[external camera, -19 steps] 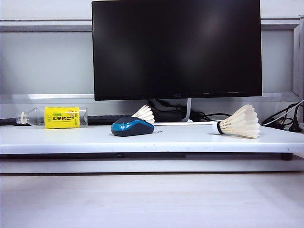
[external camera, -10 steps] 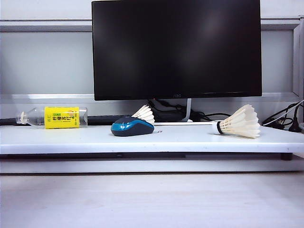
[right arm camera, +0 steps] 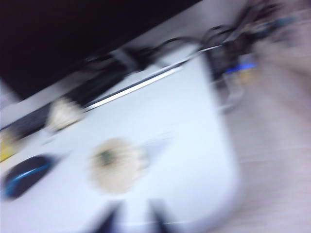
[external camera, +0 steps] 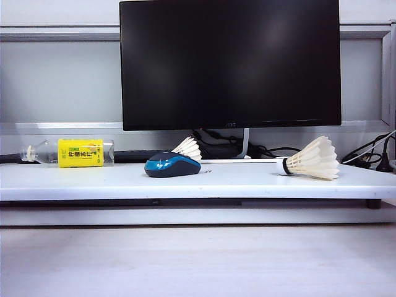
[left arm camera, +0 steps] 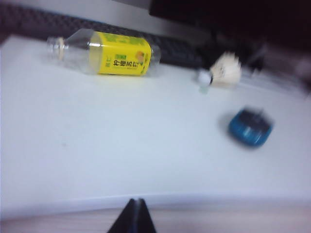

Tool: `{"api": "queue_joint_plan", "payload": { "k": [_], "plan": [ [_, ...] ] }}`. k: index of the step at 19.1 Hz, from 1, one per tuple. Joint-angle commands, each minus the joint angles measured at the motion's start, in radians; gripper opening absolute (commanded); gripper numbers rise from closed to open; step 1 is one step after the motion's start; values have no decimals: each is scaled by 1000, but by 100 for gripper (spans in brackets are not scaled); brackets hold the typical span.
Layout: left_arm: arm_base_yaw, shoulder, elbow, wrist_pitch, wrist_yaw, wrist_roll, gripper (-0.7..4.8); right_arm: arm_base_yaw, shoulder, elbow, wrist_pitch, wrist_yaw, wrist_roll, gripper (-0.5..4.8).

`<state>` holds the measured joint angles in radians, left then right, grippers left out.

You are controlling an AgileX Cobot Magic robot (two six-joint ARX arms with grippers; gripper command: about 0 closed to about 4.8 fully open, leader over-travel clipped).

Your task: Stack the badminton balls on the table vertically.

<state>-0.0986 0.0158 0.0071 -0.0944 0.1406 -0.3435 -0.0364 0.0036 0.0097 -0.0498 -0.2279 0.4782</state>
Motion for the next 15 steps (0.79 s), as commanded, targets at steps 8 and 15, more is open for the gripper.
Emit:
{"api": "queue_joint_plan", "payload": {
  "k": [8,15],
  "plan": [
    [2,2,61,156,128,-84,215,1,15,156,-45,-79,27,176],
    [2,42,247,80,167,-142,219,0,409,444,-194,-154,-17,176]
  ]
}}
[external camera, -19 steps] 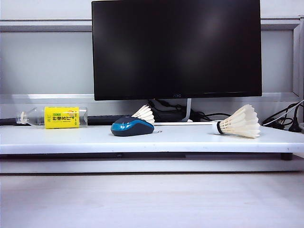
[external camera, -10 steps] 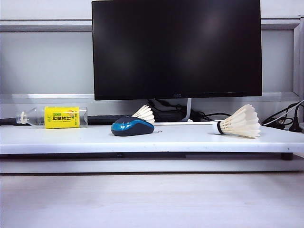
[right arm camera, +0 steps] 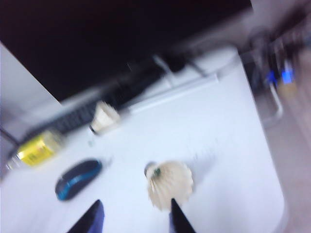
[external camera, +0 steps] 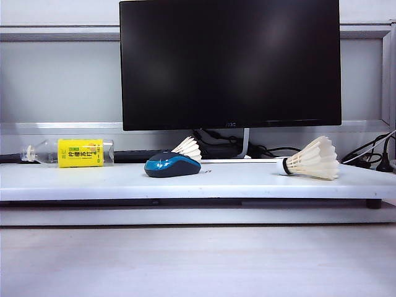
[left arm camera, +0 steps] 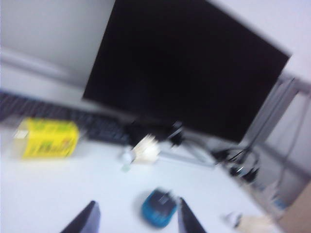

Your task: Stack the badminton balls on the table vertically.

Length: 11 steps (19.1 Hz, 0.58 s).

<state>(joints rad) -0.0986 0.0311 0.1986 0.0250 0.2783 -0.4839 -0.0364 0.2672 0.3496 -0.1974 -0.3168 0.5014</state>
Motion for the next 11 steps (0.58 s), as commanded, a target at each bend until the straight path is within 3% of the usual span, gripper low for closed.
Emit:
{"api": "queue_joint_plan", "payload": {
  "k": [1,5,11],
  "plan": [
    [2,53,86,-69,55,4,220,1,244,177,-90,-113,-79,176],
    [1,207,179,-172,216,10,221,6,607,481,-330,-257,-215,176],
    [1,441,272,-211,446,71,220,43,980,859,-685,-266,-427,176]
  ]
}}
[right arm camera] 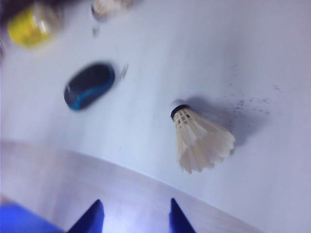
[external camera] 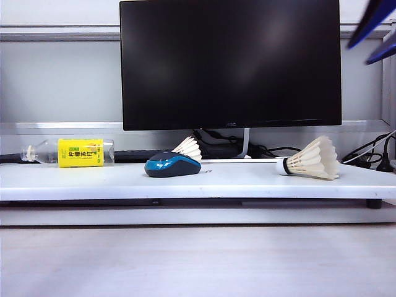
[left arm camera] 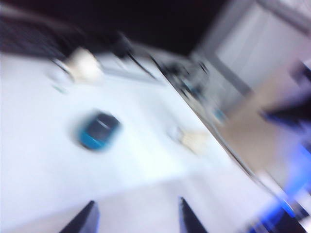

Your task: Stack the badminton balls on the table vertically.

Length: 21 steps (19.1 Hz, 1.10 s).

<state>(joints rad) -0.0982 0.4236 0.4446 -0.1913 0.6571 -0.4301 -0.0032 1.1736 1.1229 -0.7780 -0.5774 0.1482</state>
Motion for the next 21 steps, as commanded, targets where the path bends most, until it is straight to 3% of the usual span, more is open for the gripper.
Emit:
{"api": "queue_joint_plan", "payload": {
  "k": [1,4,8,11,14,17,21],
  "plan": [
    [1,90,43,4,86,41,220,23,124,139,-142,-4,-98,176],
    [0,172,70,-3,88,102,220,61,224,245,-224,27,-165,176],
    [-3,286,86,-17,77,135,220,162,358,403,-318,249,-266,176],
    [-34,345,88,-51,33,163,220,248,457,505,-355,346,-361,176],
    [-79,395,97,-108,-5,205,220,320,544,576,-367,428,-428,193],
    [-153,445,129,-185,-105,283,220,382,671,675,-439,521,-484,205],
    [-211,466,150,-219,-140,303,220,402,812,797,-537,578,-499,205]
  ]
}}
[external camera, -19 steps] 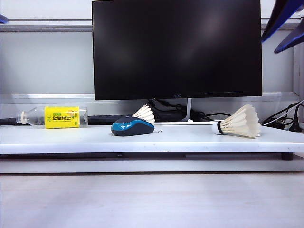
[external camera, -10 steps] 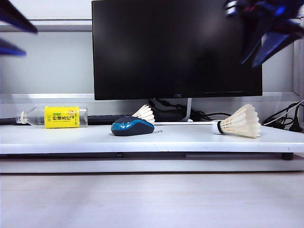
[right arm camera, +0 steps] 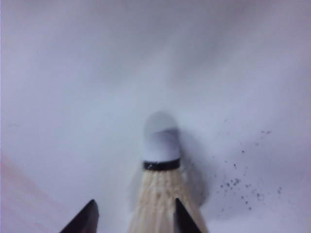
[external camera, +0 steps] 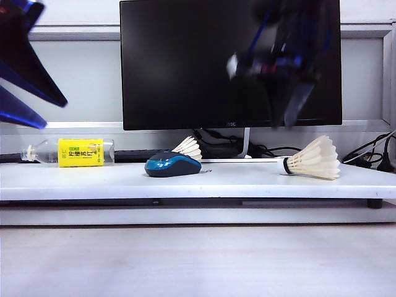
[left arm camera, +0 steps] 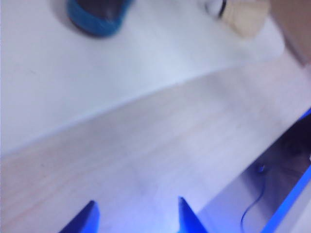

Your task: Stack the badminton balls on the table vertically.

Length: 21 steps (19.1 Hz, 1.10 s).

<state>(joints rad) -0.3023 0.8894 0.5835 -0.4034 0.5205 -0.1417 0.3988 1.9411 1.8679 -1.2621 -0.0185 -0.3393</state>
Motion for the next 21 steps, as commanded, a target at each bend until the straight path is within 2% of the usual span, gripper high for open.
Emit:
{"api": "queue_joint_plan", "payload": {
  "k": [1,3,11,13,16,21],
  "plan": [
    [-7,0,11,-15,-3,15,220,0,63,68,-58,19,-19,205],
    [-7,0,11,-45,-5,37,220,0,80,70,-58,11,-80,208],
    [-7,0,10,-63,-1,39,220,-1,99,70,-66,-67,-213,213],
    [-7,0,10,-72,-1,59,220,-1,113,70,-61,-66,-237,215],
    [-7,0,10,-82,-2,64,220,-1,126,70,-37,-44,-245,250],
    [-7,0,10,-81,-4,64,220,-3,130,69,12,-25,-264,249]
  ]
}}
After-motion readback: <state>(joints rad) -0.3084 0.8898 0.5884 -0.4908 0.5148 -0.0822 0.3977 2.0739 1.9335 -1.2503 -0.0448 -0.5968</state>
